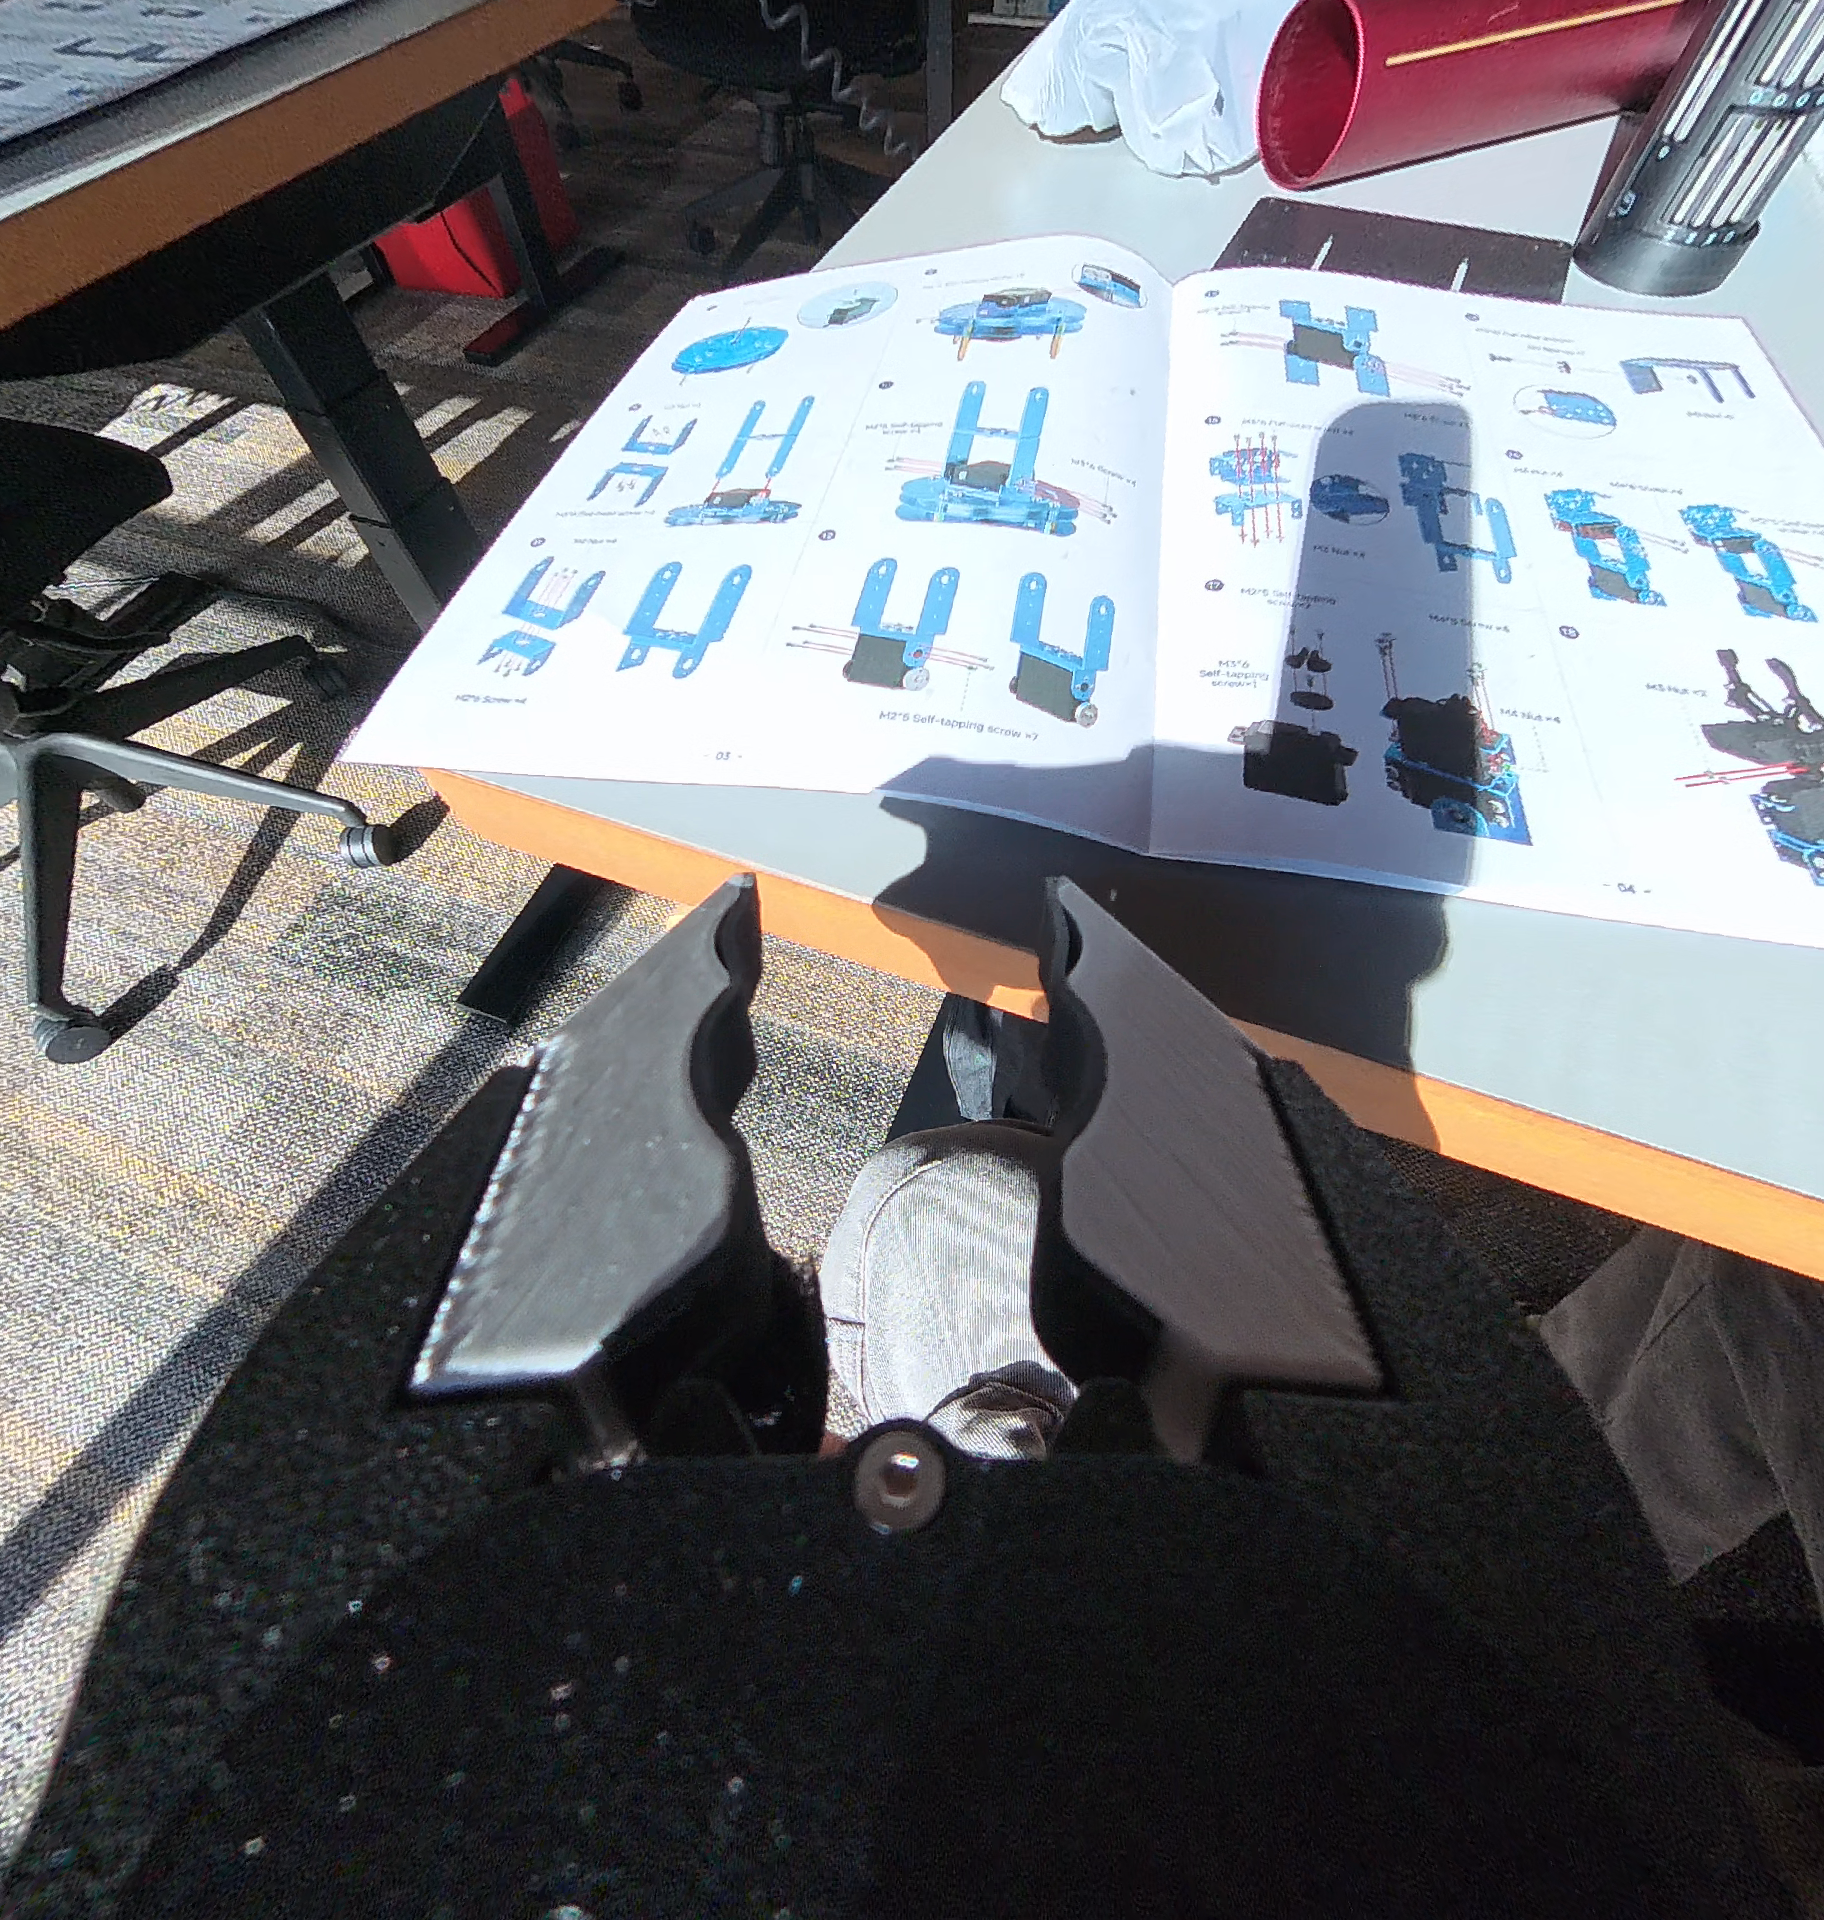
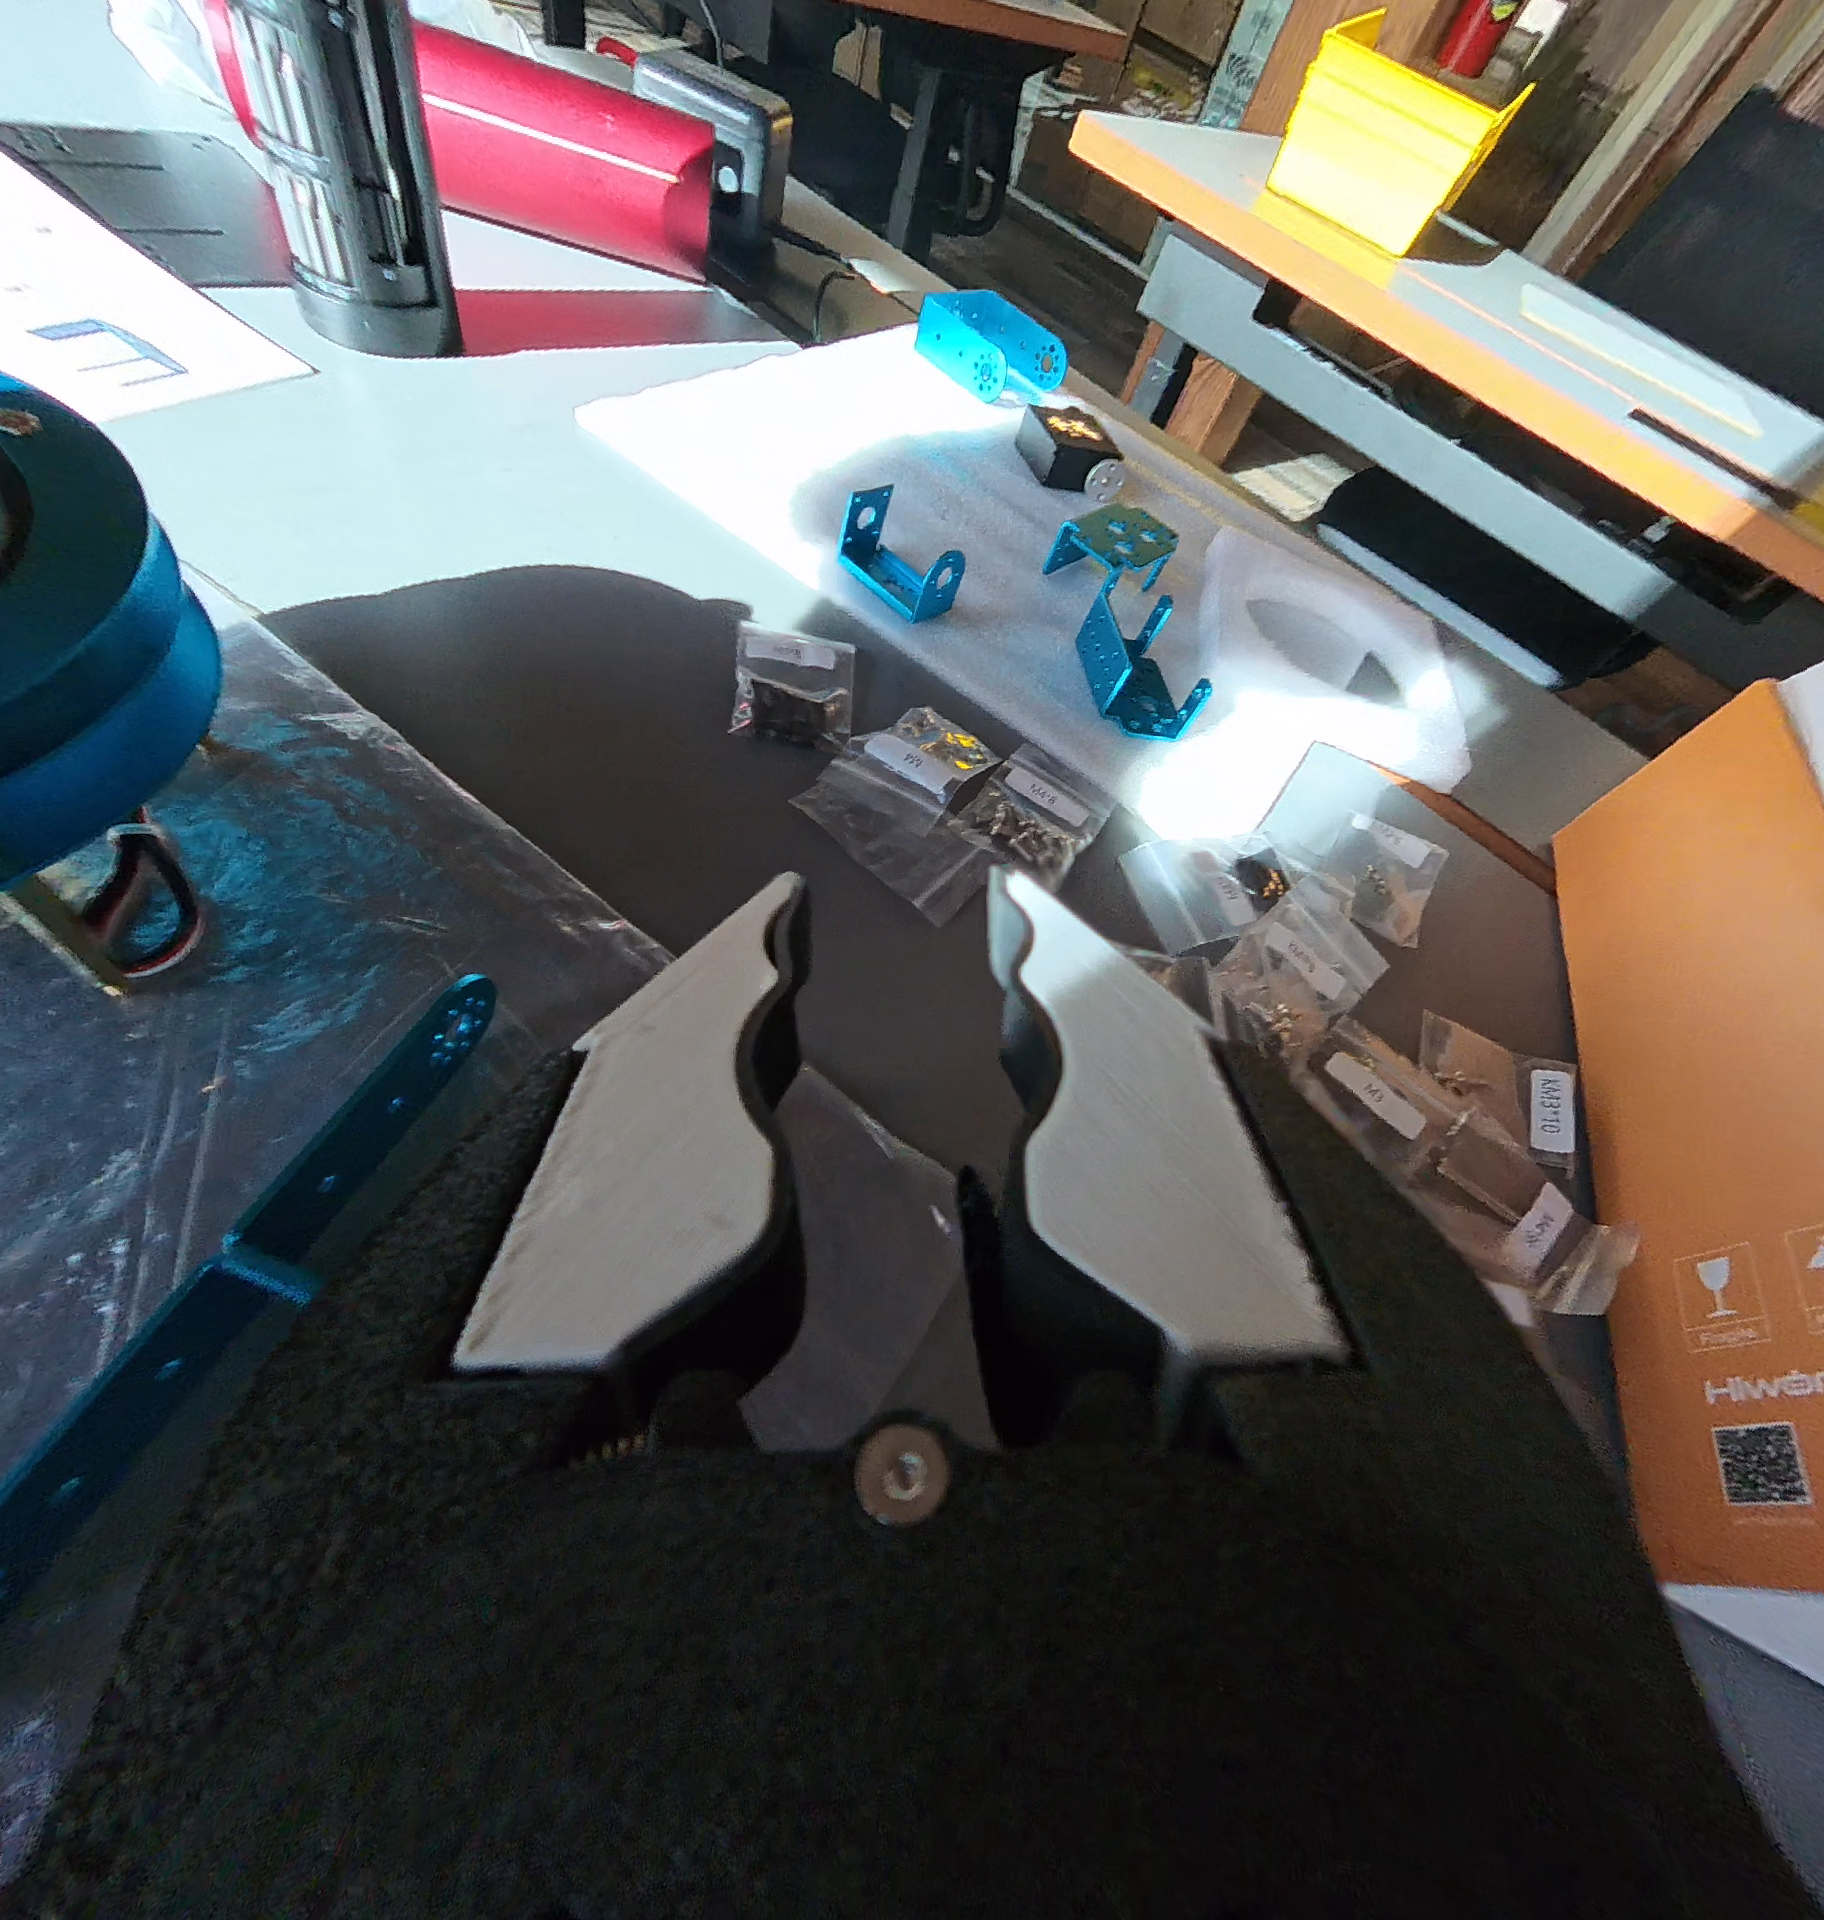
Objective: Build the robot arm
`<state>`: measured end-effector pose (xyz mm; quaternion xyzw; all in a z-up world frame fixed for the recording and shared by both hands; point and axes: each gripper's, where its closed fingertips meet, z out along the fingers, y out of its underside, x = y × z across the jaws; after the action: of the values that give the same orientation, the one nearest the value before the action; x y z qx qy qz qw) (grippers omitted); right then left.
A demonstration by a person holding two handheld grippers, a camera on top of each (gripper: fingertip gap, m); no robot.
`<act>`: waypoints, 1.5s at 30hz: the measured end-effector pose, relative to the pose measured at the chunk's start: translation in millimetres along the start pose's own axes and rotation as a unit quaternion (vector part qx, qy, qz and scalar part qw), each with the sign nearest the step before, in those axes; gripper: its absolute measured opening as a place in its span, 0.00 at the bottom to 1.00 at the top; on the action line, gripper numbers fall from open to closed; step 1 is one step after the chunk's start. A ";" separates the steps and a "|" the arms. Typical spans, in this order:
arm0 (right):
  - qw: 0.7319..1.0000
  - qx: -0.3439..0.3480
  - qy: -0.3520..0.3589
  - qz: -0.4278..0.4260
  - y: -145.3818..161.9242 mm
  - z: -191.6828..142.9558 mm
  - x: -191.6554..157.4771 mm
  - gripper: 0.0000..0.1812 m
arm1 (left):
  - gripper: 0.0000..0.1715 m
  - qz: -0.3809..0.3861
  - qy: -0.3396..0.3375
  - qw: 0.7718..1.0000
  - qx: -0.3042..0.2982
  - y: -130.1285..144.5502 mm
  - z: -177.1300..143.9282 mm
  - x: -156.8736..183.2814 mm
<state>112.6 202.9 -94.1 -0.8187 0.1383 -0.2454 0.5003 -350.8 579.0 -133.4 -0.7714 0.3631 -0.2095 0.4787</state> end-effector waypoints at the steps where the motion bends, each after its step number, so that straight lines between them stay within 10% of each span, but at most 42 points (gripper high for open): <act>1: 1.000 0.002 -0.007 0.012 -1.0 -2.5 -0.7 0.17 | 0.31 -0.001 0.002 1.000 0.001 -0.7 -0.3 0.9; 16: 0.999 0.008 -0.013 0.029 -7.1 -13.4 2.9 0.22 | 0.31 0.019 0.008 1.000 0.009 -9.4 -6.3 15.7; 18: 0.997 0.005 -0.067 0.049 -11.4 -14.8 -15.9 0.28 | 0.31 0.006 0.100 0.995 0.021 -17.6 -10.7 47.2; 22: 0.933 -0.028 -0.350 0.071 -39.7 -51.9 -116.4 0.48 | 0.45 0.150 0.401 0.903 0.010 -38.1 -45.1 183.7; 26: 0.928 -0.151 -0.336 -0.053 -10.3 -31.9 -142.2 0.59 | 0.52 0.331 0.488 0.805 -0.064 -40.8 -8.7 268.2; 36: 0.909 -0.149 -0.367 -0.128 -0.4 -5.3 -175.2 0.54 | 0.49 0.357 0.629 0.680 -0.120 -31.8 37.5 365.6; 45: 0.865 -0.173 -0.426 -0.202 1.1 -3.7 -168.0 0.53 | 0.54 0.349 0.559 0.746 -0.098 -27.8 34.4 377.2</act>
<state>-30.7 279.0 -137.9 -0.9269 -0.2169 0.0592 0.3004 -73.1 319.9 -133.4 -0.3788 0.8279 -0.3850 0.1513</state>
